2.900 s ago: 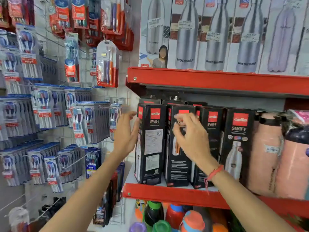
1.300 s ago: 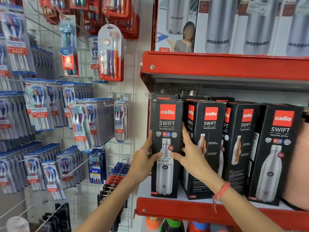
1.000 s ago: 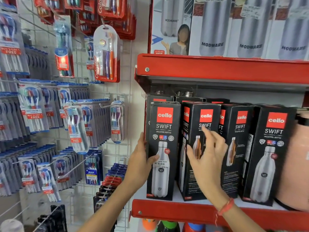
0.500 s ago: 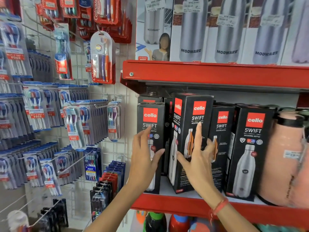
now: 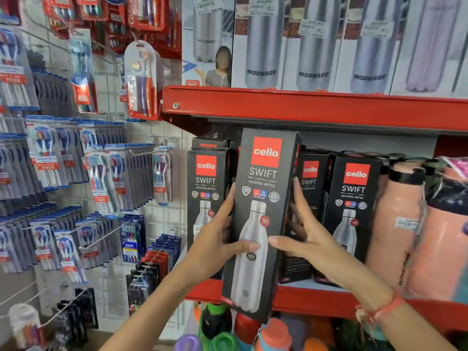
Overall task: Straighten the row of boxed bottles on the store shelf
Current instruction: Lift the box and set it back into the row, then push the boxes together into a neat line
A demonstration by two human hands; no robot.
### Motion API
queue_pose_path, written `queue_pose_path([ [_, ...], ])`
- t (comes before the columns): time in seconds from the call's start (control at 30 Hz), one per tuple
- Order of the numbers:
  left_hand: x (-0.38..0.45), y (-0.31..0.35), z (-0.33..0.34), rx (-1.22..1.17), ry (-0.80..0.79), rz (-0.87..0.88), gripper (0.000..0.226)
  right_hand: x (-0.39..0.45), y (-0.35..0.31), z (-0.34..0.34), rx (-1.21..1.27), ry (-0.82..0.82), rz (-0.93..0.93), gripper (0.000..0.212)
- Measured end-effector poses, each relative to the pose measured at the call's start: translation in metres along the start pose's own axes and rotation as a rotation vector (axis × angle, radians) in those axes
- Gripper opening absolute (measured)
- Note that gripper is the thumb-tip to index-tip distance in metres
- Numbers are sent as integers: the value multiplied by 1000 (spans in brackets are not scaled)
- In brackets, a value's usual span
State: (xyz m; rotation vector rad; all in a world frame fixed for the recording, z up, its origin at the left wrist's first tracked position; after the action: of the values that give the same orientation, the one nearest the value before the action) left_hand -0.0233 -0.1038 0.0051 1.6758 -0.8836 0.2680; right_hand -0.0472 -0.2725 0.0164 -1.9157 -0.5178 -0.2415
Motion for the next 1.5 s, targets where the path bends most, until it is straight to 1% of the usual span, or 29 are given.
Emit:
queue_pose_path([
  [0.1,9,-10,1,103,101,41,108,20,-1,-4,24,-47,32,105],
  [0.2,25,-22,4,247,197,55,107,44,2,-4,-41,-8,58,100],
  [0.3,36,-39,8,303,241,34,106,61,16,-3,-89,57,37,100],
  [0.4,40,-58,14,338,267,-31,109,70,35,1,-132,107,60,102],
  [0.57,37,-78,20,372,274,-95,111,71,56,10,-175,137,78,102],
  [0.77,41,-83,18,402,279,-129,111,68,49,17,-227,168,43,95],
  [0.8,41,-83,17,407,275,-139,111,64,47,15,-266,210,31,88],
  [0.83,41,-83,17,417,269,-151,111,57,44,9,-315,301,19,76],
  [0.9,40,-83,18,449,250,-181,112,36,34,-9,-391,575,-56,45],
  [0.93,38,-80,19,475,244,-195,111,25,31,-18,-428,706,-98,33],
  [0.97,36,-78,20,522,236,-203,110,16,29,-25,-465,800,-108,30],
  [1.0,34,-76,21,592,231,-203,108,11,32,-31,-511,846,-71,36],
  [1.03,32,-73,21,668,241,-194,106,11,38,-35,-575,844,8,48],
  [1.1,28,-68,21,813,273,-157,100,16,50,-35,-699,775,193,76],
  [1.17,23,-61,21,912,323,-106,96,21,54,-27,-737,714,316,91],
  [1.23,19,-54,23,978,352,-28,98,24,55,-20,-705,687,337,96],
  [1.33,16,-46,22,1016,379,72,105,28,54,-20,-587,714,319,95],
  [1.4,16,-40,20,977,371,83,94,30,52,-23,-565,717,306,94],
  [1.5,20,-26,11,837,402,95,67,31,47,-23,-542,677,272,92],
])
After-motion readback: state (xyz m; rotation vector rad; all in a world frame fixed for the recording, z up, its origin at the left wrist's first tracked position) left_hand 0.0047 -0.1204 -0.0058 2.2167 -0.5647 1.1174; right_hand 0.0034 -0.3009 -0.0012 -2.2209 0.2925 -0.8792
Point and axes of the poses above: each hand's wrist, its own x-axis towards the middle knuckle, its own z-axis out of the palm, y = z × x, the point moved 6 cm from there along x, towards the middle knuckle, and after that the axes turned 5 degrees about z, right-handed, at the moved point
